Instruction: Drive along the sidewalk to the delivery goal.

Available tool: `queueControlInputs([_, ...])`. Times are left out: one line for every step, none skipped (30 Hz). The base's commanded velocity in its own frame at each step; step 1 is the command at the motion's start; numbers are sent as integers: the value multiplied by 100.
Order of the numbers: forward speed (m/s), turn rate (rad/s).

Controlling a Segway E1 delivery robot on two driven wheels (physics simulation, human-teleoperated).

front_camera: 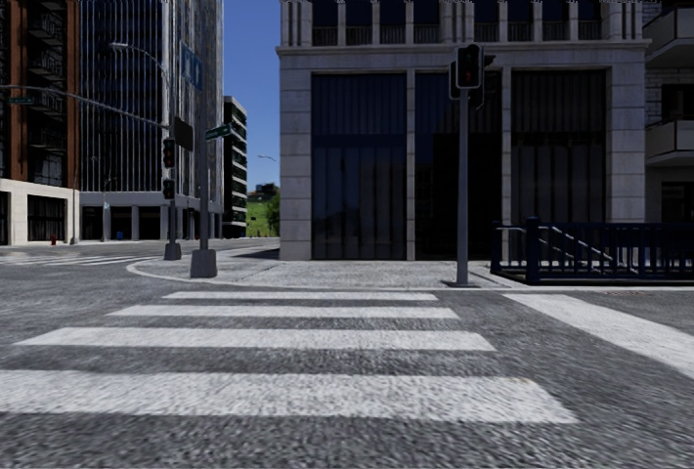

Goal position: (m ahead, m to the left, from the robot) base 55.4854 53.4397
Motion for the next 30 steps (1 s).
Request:
queueControlInputs([200, 13])
queueControlInputs([200, 0])
queueControlInputs([200, 0])
queueControlInputs([200, 0])
queueControlInputs([200, 0])
queueControlInputs([200, 0])
queueControlInputs([200, 0])
queueControlInputs([200, 0])
queueControlInputs([200, 0])
queueControlInputs([200, 0])
queueControlInputs([200, 0])
queueControlInputs([200, 0])
queueControlInputs([200, 0])
queueControlInputs([200, 0])
queueControlInputs([200, 0])
queueControlInputs([200, 0])
queueControlInputs([200, 0])
queueControlInputs([200, 0])
queueControlInputs([200, 0])
queueControlInputs([200, 0])
queueControlInputs([200, 0])
queueControlInputs([200, 0])
queueControlInputs([200, 0])
queueControlInputs([200, 0])
queueControlInputs([200, 0])
queueControlInputs([200, 0])
queueControlInputs([200, 0])
queueControlInputs([200, 0])
queueControlInputs([200, 0])
queueControlInputs([200, 0])
